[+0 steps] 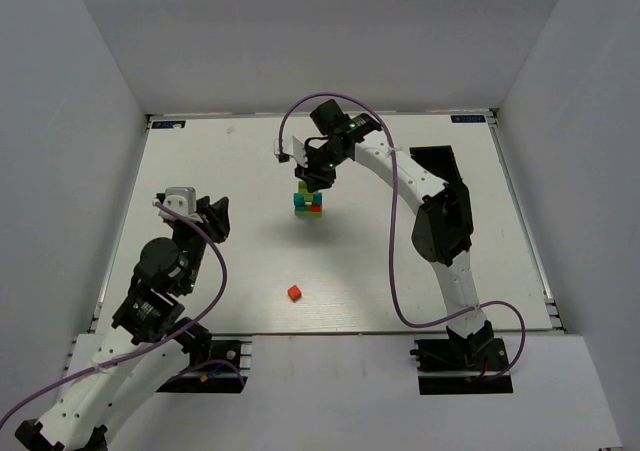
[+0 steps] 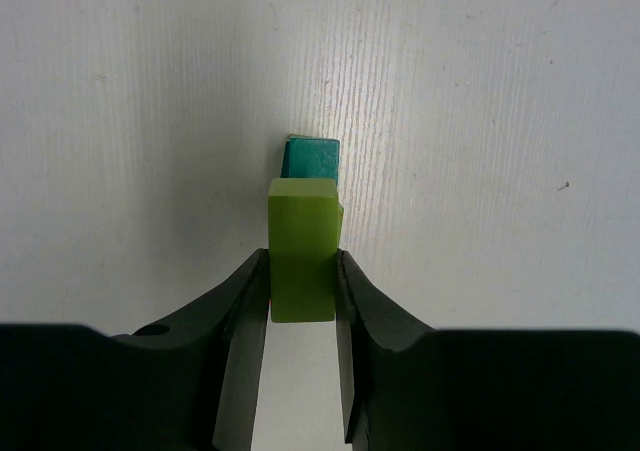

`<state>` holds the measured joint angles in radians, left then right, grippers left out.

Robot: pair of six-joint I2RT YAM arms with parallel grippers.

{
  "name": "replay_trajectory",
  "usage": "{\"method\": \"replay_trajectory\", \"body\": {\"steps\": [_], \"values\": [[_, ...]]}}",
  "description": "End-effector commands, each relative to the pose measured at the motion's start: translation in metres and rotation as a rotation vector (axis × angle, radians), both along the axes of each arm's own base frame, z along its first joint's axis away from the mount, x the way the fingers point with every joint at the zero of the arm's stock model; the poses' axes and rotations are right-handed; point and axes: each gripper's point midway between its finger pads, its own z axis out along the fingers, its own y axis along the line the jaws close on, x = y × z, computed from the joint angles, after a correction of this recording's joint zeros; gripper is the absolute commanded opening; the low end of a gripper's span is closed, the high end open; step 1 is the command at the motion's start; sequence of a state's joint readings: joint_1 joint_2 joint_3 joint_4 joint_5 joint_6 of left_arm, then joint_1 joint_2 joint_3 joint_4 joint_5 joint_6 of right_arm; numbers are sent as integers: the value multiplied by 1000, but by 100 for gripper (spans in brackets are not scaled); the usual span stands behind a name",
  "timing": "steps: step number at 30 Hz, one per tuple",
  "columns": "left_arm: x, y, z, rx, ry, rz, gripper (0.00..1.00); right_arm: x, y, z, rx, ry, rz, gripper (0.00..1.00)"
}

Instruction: Build the wood block tower

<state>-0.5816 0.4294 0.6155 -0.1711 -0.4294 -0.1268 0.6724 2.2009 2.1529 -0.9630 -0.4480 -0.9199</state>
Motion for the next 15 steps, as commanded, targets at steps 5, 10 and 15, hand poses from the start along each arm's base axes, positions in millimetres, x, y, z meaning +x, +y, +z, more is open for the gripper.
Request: {"method": "replay_trajectory", "body": {"steps": [5,10,15], "values": [[1,-1,1,5,-8,-4,52,1,5,6,18,-1,0,0],[1,-1,1,5,-8,-4,52,1,5,1,8,3,2,0],[1,-1,1,5,-8,-4,52,2,5,3,12,-1,-1,0]]}}
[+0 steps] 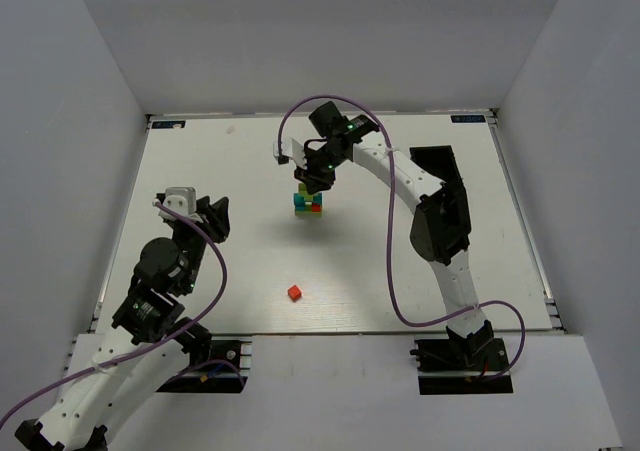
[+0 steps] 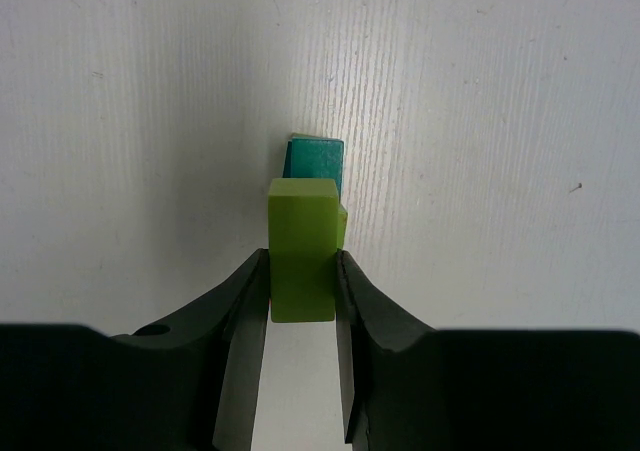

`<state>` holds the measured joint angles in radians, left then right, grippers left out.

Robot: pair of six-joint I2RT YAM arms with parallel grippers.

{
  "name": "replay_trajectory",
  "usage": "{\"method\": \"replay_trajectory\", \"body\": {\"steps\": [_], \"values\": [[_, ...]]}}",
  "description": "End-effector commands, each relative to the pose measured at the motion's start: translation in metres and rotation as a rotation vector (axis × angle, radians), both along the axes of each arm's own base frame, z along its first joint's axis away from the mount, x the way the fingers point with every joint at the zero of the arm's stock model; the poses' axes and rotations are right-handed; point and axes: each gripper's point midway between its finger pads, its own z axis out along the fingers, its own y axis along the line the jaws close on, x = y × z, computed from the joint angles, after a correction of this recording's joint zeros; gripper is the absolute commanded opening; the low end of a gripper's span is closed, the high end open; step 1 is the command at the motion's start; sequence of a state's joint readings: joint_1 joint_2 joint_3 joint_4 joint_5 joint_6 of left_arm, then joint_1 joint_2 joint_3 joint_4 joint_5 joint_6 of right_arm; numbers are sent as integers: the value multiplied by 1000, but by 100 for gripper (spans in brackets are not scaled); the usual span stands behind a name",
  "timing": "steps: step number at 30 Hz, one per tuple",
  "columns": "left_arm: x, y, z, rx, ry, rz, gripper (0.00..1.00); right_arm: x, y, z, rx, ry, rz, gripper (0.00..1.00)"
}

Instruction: Build the wood block tower

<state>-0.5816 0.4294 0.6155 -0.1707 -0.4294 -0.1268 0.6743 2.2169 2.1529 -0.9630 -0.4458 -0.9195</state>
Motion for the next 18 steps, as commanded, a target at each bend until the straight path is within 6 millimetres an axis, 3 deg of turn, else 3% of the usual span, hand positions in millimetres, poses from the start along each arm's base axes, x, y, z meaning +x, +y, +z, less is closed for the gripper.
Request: {"method": "replay_trajectory", "body": {"steps": [1,18], "values": [[1,-1,1,5,-8,-4,52,1,5,10,23,-9,0,0],[1,-1,1,5,-8,-4,52,3,5,9,14,-18,-3,6]]}}
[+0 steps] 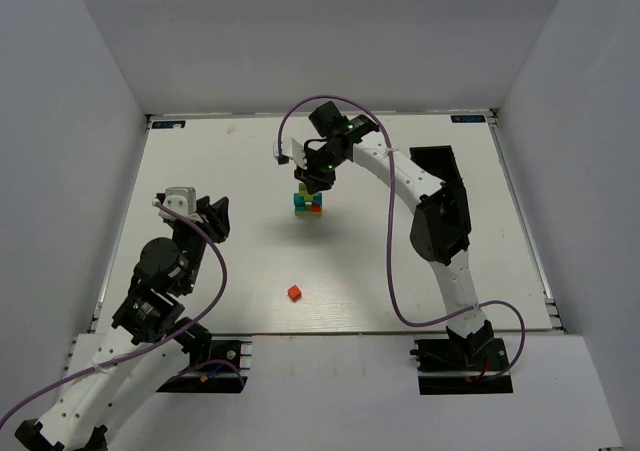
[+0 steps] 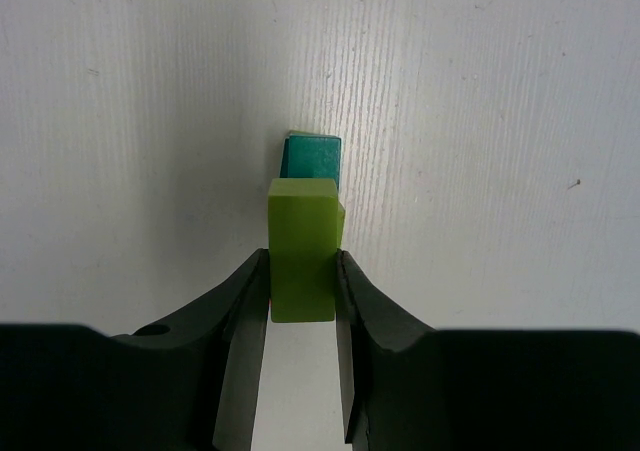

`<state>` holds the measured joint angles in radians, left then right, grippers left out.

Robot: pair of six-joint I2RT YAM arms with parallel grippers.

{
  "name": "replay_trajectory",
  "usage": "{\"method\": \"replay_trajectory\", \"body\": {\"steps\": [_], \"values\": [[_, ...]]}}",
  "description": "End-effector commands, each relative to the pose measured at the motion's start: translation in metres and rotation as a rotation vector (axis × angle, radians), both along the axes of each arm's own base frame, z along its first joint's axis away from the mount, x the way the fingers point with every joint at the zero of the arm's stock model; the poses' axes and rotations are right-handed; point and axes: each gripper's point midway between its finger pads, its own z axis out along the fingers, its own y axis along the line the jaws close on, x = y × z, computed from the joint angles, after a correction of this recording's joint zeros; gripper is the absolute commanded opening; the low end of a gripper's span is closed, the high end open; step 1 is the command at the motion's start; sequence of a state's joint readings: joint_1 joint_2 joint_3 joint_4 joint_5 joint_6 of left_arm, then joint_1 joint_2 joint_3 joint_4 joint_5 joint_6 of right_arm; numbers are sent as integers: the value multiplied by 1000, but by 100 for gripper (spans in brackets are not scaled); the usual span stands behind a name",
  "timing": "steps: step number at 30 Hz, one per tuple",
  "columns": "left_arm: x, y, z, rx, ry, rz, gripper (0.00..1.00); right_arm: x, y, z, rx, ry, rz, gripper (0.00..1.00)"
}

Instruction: Build the wood block tower

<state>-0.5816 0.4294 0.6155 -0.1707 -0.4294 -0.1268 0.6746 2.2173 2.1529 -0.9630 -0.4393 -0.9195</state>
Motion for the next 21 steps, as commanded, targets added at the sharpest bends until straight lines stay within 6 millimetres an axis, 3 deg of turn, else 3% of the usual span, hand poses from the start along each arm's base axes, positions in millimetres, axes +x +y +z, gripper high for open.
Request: {"method": "replay_trajectory", "body": {"steps": [1,21], "values": [[1,-1,1,5,-8,-4,52,2,4,4,10,-7,-1,8],[1,-1,1,5,-8,-4,52,-1,6,7,15,-8,3,18]]}}
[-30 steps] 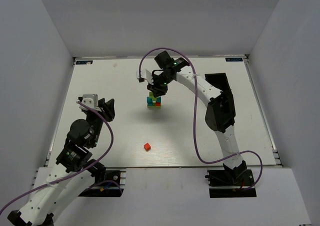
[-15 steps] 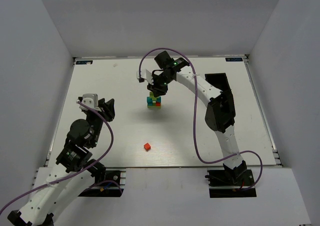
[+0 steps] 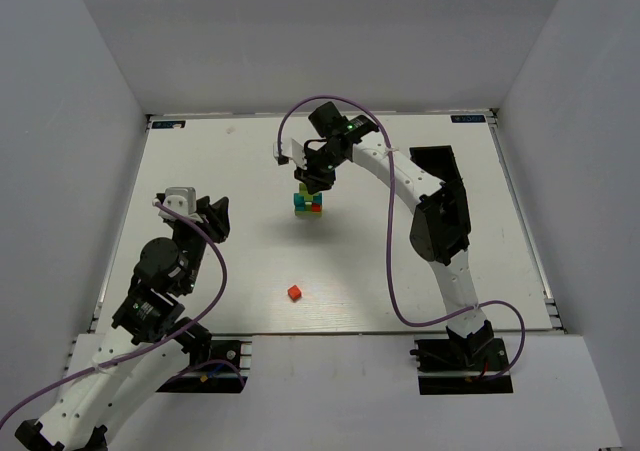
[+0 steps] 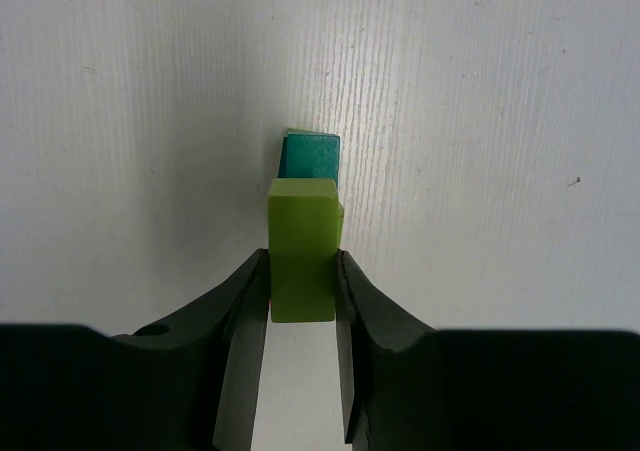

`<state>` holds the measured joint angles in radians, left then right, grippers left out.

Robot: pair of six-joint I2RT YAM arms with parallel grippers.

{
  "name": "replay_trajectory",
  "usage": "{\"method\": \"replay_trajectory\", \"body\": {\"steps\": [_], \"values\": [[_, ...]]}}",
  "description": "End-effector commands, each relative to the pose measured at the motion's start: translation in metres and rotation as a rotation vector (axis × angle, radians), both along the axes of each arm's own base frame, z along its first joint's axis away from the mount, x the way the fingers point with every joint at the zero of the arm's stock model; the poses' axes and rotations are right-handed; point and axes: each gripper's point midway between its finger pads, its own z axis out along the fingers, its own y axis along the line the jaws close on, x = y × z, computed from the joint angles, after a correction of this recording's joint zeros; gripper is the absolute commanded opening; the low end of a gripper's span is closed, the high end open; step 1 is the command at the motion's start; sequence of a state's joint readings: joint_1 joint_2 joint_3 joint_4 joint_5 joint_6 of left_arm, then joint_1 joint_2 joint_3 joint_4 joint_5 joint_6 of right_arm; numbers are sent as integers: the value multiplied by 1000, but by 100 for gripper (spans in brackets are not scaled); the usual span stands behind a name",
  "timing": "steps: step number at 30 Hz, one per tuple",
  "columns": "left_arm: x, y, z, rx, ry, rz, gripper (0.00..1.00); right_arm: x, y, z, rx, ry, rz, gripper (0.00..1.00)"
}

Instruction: Build the wood block tower

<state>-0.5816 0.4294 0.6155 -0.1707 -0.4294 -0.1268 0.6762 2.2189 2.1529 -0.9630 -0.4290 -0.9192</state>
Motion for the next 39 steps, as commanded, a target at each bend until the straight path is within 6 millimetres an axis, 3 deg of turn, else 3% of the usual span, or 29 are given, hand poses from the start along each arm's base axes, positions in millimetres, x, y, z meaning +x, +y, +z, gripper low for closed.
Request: {"method": "replay_trajectory", "body": {"steps": [1,22,39], "values": [[1,-1,1,5,-8,-4,52,-2,7,9,25,-3,7,18],[1,-1,1,5,-8,-4,52,-4,9,8,23,0,13,26],[1,-1,1,5,-8,-4,52,-3,7,6,15,-5,8,40]]}}
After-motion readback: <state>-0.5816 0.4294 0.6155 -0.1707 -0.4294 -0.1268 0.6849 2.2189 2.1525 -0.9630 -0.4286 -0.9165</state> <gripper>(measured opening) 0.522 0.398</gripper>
